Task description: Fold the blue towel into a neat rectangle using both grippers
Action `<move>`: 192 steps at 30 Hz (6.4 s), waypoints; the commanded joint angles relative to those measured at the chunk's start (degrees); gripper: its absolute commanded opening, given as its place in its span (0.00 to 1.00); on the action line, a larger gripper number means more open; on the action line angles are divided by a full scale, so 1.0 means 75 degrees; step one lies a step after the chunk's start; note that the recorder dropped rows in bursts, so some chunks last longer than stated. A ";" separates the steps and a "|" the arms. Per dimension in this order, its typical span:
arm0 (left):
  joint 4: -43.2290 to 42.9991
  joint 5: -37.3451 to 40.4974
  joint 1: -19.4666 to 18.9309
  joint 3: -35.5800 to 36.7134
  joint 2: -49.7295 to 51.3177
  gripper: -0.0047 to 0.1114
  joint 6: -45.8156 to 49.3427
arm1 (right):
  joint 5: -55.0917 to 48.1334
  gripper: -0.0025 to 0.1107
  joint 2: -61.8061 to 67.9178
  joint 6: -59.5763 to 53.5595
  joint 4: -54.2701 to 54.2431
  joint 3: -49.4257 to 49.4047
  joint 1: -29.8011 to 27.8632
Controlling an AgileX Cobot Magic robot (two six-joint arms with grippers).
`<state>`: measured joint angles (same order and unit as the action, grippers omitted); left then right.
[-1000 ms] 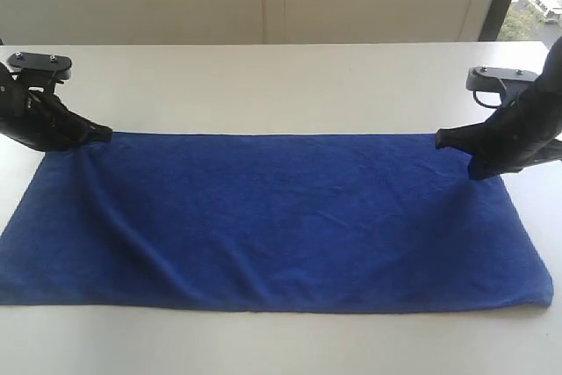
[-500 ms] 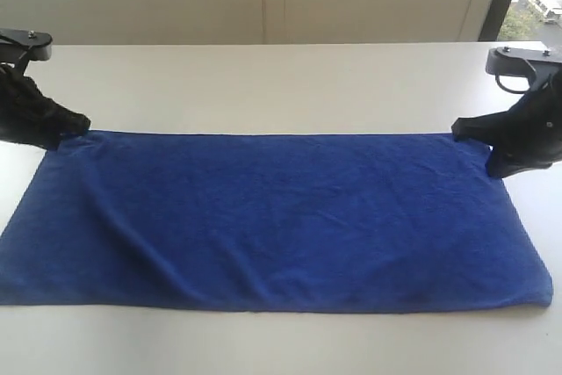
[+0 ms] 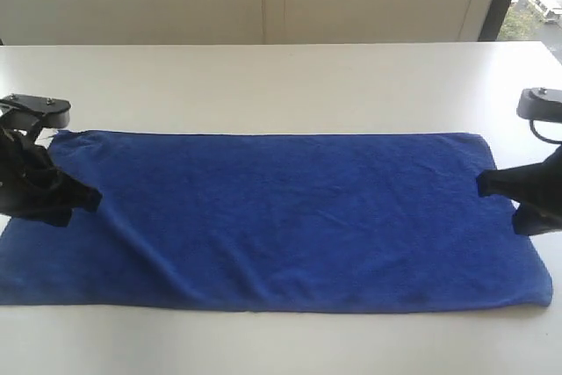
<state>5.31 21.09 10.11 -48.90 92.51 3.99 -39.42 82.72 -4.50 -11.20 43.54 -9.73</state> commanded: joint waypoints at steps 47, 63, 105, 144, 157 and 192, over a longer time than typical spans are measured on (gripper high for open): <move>-0.0428 0.0514 0.0090 0.1169 -0.0174 0.04 -0.0360 | 0.2024 0.02 0.1435 0.3091 0.2215 -0.1217 -0.0007; -0.0306 -0.0425 0.0074 0.0994 -0.1001 0.04 -0.0576 | 0.1768 0.02 0.0199 0.1696 0.1050 -0.0176 -0.0007; -0.0663 0.0404 -0.0572 -0.0886 0.0552 0.04 -0.0532 | 0.1635 0.02 0.3211 0.1652 0.1931 0.1320 -0.0300; 0.1424 0.1305 -0.1244 -0.0903 -0.0022 0.04 -0.0485 | 0.0511 0.02 0.1632 -0.0828 -0.0597 0.1422 -0.1095; 0.1980 0.1744 -0.1930 -0.0317 -0.0244 0.04 0.0302 | 0.0499 0.02 0.1614 -0.1322 -0.0625 0.1224 -0.1417; 0.3114 0.1308 -0.1930 -0.0505 0.0204 0.04 0.1500 | 0.1476 0.31 0.2343 -0.0967 -0.0642 0.1501 -0.1417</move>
<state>27.59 30.65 -4.19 -51.66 93.71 15.02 -29.27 98.81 -11.80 -15.75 53.42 -20.39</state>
